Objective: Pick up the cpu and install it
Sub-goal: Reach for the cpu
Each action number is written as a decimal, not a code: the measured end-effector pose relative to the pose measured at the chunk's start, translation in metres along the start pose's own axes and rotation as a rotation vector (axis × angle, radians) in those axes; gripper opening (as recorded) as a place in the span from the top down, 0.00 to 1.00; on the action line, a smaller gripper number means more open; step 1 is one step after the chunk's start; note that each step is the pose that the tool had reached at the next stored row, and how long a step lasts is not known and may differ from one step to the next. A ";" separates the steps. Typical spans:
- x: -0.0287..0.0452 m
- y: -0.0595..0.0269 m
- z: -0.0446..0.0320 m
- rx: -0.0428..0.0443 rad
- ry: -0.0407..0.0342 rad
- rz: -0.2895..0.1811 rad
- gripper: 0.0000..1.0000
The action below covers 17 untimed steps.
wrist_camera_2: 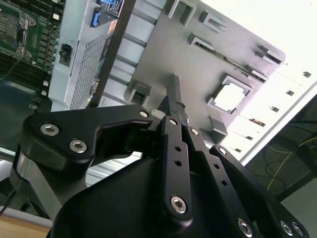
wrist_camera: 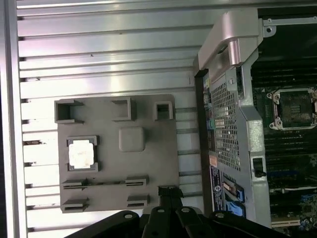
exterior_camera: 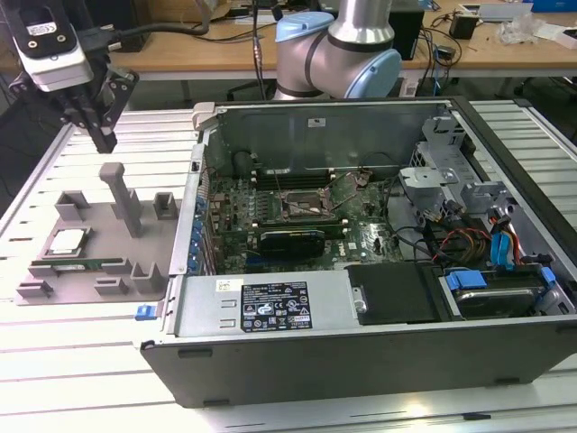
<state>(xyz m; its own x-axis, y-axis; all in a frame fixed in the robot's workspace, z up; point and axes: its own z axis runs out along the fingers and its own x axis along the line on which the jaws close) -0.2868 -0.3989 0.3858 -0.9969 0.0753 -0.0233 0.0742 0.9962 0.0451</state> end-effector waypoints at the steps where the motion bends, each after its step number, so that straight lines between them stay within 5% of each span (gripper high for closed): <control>1: 0.0013 -0.0001 0.0006 0.0000 0.0000 0.000 0.89; 17: 0.0261 -0.0024 0.0100 0.0000 0.0000 0.000 0.89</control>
<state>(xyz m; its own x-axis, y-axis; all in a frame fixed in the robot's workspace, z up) -0.3128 -0.3988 0.3751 -0.9969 0.0753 -0.0233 0.0742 0.9962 0.0451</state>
